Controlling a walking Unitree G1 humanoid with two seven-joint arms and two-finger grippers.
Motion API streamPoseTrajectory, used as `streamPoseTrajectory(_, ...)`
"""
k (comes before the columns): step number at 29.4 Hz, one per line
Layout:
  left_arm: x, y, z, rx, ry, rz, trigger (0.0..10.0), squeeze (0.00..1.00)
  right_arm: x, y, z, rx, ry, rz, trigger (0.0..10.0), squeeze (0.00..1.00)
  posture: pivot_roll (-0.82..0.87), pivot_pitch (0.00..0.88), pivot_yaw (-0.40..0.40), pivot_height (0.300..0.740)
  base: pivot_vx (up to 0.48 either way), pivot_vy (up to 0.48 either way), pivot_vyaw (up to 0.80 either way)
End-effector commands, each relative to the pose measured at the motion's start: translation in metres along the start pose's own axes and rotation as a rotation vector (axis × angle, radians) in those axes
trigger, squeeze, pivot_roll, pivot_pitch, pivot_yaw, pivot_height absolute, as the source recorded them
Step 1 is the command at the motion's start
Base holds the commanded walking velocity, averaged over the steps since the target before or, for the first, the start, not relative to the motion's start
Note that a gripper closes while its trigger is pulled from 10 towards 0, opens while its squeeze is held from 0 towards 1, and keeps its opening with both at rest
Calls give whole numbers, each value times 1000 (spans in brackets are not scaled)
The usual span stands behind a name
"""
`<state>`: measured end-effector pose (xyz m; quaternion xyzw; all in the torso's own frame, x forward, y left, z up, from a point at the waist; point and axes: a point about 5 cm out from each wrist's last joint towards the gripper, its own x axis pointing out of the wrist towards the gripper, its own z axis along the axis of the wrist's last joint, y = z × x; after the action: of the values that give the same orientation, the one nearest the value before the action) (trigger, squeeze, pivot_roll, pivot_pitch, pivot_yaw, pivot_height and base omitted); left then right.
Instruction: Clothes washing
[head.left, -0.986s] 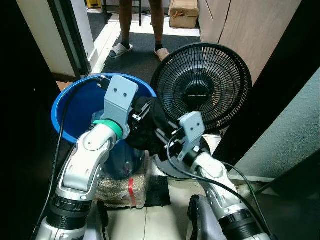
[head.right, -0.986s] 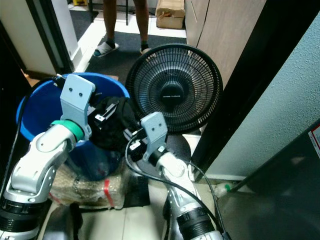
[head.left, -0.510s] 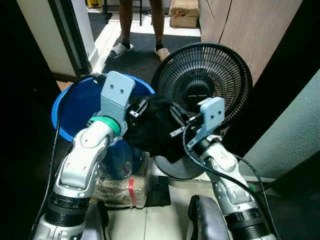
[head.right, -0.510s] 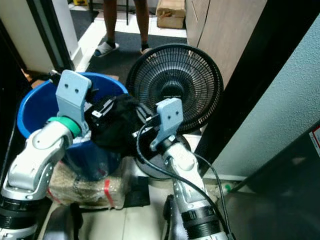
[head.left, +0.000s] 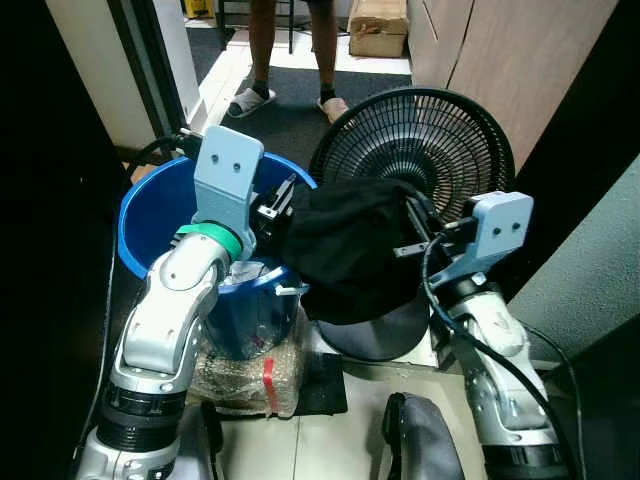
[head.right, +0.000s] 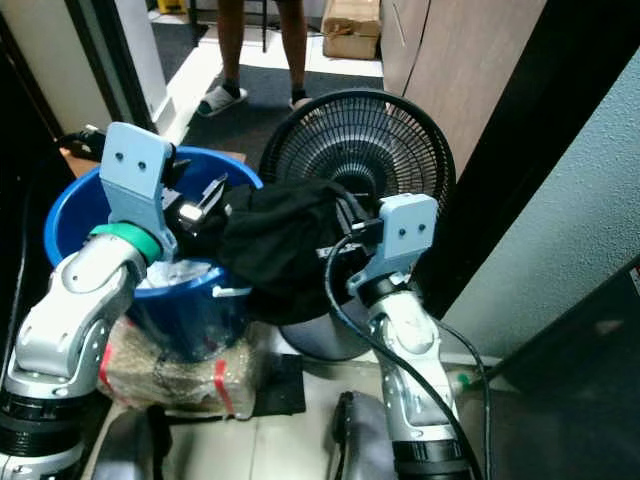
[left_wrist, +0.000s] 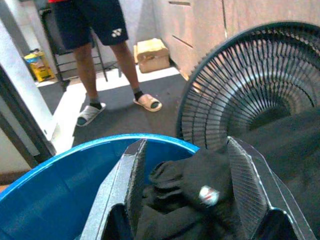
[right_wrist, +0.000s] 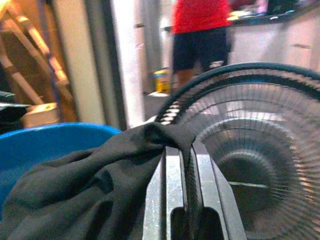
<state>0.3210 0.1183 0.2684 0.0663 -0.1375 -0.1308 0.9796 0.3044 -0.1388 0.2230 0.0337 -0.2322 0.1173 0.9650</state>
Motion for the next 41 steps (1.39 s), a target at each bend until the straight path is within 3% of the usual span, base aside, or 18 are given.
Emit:
streamPoseTrajectory(1,-2,2,0,-9,-13,10,10000,0,-2,-5,4,-4,-15,-54,10000,0,78,38,62,460,0,0,0)
streamPoseTrajectory(12,4,2,1,13,-21,5,10000,0,-1,-29,1,-13,23,-238,10000,0,68,18,80,490,0,0,0)
streamPoseTrajectory(41,9,4,4,14,-48,16,10000,0,5,-25,-2,-19,34,-234,10000,0,74,1,65,585,0,0,0)
